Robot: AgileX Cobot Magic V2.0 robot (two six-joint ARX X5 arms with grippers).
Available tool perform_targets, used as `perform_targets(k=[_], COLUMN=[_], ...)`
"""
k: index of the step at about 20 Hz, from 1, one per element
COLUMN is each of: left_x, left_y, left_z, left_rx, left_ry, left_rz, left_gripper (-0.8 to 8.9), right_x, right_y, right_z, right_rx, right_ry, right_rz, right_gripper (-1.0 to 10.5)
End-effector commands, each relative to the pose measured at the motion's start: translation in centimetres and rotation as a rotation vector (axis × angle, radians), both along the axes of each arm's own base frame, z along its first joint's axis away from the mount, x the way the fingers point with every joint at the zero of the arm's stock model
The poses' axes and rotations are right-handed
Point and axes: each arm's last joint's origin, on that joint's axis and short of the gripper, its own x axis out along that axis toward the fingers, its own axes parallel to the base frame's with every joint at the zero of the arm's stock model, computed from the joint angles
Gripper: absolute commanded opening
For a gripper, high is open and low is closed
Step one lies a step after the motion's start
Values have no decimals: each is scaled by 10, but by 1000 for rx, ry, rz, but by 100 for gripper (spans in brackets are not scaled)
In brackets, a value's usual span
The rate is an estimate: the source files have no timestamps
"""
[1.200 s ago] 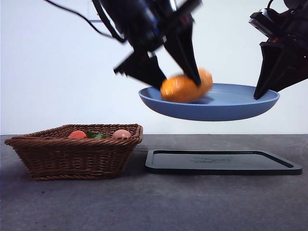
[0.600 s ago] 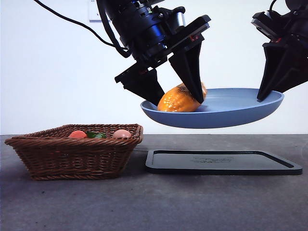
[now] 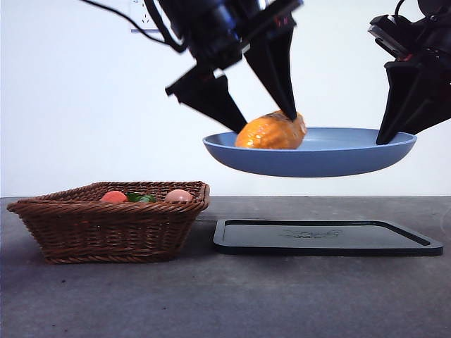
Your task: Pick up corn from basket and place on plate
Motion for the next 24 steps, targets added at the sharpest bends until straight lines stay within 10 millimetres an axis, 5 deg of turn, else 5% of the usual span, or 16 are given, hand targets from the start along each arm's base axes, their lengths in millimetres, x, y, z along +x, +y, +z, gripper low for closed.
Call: perform_targets(k=[1, 12, 24], left_x=[1, -10, -22], left_y=[-1, 14, 56], left_z=[14, 59, 98], left_rx=[-2, -23, -79], left_ry=[-29, -94, -165], left_rz=[-24, -52, 12], left_gripper=[317, 316, 316], right_x=[6, 25, 66], right_y=[2, -5, -34], right_z=[1, -15, -60], right_rx=[11, 23, 45], right_ry=[-9, 6, 21], right_rz=[3, -66, -199], right_gripper=[2, 2, 2])
